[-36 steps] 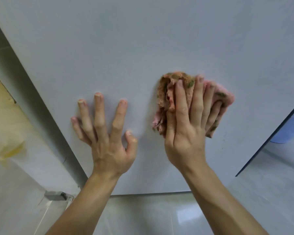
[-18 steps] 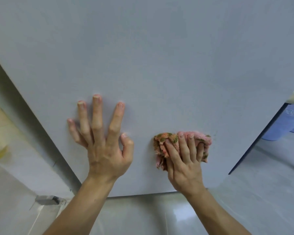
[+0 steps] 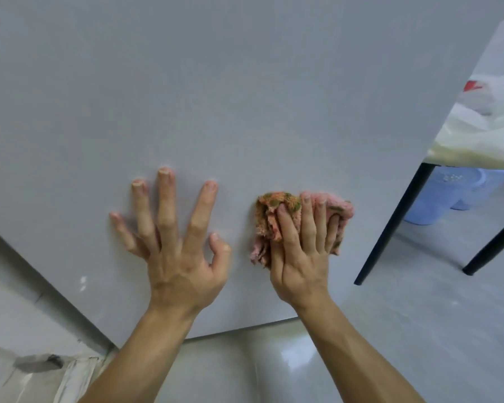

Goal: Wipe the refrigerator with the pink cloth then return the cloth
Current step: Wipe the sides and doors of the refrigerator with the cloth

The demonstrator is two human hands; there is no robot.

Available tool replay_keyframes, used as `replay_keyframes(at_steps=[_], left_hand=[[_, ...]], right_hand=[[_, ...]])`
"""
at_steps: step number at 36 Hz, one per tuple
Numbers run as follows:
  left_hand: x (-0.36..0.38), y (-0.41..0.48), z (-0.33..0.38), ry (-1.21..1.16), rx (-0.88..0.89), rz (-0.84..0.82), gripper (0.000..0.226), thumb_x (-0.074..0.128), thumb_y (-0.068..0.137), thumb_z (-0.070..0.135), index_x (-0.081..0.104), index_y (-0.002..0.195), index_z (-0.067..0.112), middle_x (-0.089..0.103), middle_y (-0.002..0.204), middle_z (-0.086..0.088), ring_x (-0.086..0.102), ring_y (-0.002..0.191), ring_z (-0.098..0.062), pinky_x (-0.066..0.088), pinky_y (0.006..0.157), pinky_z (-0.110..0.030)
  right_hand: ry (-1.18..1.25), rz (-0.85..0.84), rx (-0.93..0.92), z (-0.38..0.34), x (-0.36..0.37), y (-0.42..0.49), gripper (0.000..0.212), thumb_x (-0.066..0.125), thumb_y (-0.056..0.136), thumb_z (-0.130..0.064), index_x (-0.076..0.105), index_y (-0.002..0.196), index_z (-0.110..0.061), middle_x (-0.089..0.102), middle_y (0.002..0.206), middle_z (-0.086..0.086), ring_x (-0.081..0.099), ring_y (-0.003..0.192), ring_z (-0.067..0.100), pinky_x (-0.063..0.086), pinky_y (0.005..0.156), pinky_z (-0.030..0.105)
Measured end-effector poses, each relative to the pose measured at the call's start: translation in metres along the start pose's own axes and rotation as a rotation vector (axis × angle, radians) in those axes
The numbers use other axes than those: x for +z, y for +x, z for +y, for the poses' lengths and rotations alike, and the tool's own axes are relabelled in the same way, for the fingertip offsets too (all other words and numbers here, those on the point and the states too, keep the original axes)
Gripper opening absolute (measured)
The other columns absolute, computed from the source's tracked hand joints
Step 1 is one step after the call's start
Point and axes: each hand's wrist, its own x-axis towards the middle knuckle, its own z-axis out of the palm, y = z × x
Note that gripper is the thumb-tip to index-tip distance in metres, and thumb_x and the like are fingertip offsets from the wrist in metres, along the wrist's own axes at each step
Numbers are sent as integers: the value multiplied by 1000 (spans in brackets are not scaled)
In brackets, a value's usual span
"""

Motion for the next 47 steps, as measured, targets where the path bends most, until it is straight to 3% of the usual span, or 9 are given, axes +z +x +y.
replay_keyframes(at_steps=[9, 16, 22, 24, 28, 33, 38, 44, 47], left_hand=[[0, 0, -1, 2, 6, -15, 80, 60, 88, 28, 33, 163, 29, 10, 172, -14, -6, 163, -30, 4, 119, -76], [5, 11, 25, -10, 87, -27, 74, 62, 90, 32, 38, 160, 29, 18, 171, -13, 1, 164, -28, 4, 121, -72], [14, 19, 49, -7, 41, -21, 79, 65, 82, 23, 43, 158, 28, 21, 169, -17, 14, 155, -48, 5, 118, -78], [16, 19, 52, -1, 38, -14, 80, 65, 82, 21, 44, 158, 26, 21, 169, -18, 13, 155, -49, 6, 117, -79], [15, 19, 51, 1, 33, -23, 82, 64, 81, 21, 41, 160, 26, 19, 170, -20, 12, 155, -49, 6, 117, -79], [12, 20, 52, 1, 32, -45, 81, 61, 84, 22, 38, 161, 27, 14, 171, -17, 8, 157, -46, 4, 119, -77], [12, 19, 44, 19, 74, -48, 82, 62, 86, 26, 35, 163, 30, 0, 177, -5, -7, 163, -30, -4, 123, -68], [12, 19, 47, 45, 64, -56, 83, 61, 85, 26, 33, 164, 29, 0, 177, -6, -6, 163, -33, -2, 122, -71], [12, 19, 51, 48, 58, -72, 87, 63, 83, 25, 33, 164, 28, -3, 177, -6, 4, 160, -45, 0, 120, -76]], right_hand=[[-71, -187, 22, 36, -14, -65, 57, 28, 115, -36, 9, 169, -33, -2, 177, -3, -3, 164, 22, -6, 132, 47], [52, -37, 157, 24, -22, 15, 61, 31, 112, -37, 5, 168, -38, -10, 176, -9, -9, 163, 18, -11, 130, 47], [17, 52, 140, 32, -35, 64, 53, 35, 111, -33, 29, 160, -16, 19, 168, 17, 0, 161, 21, -3, 130, 53], [5, 72, 91, 38, -32, 58, 52, 34, 112, -34, 30, 161, -19, 19, 170, 13, 0, 162, 21, 0, 130, 53], [-25, 69, 41, 48, -23, 32, 61, 34, 111, -35, 13, 168, -35, -2, 177, -7, 0, 163, 22, 1, 131, 54], [-71, -9, -39, 69, -24, -8, 61, 32, 110, -37, 13, 168, -34, -3, 177, -5, -1, 164, 22, -3, 132, 49], [-108, -79, -57, 79, -30, -26, 59, 32, 112, -38, 12, 168, -34, -2, 177, -4, -2, 164, 22, -6, 132, 47], [-47, -106, -41, 75, -44, 4, 61, 35, 112, -34, 10, 168, -37, -6, 177, -9, -5, 163, 18, -9, 131, 45], [18, -25, 20, 71, -56, 65, 53, 30, 114, -34, 24, 166, -29, 1, 177, -1, -4, 162, 18, -4, 131, 51]])
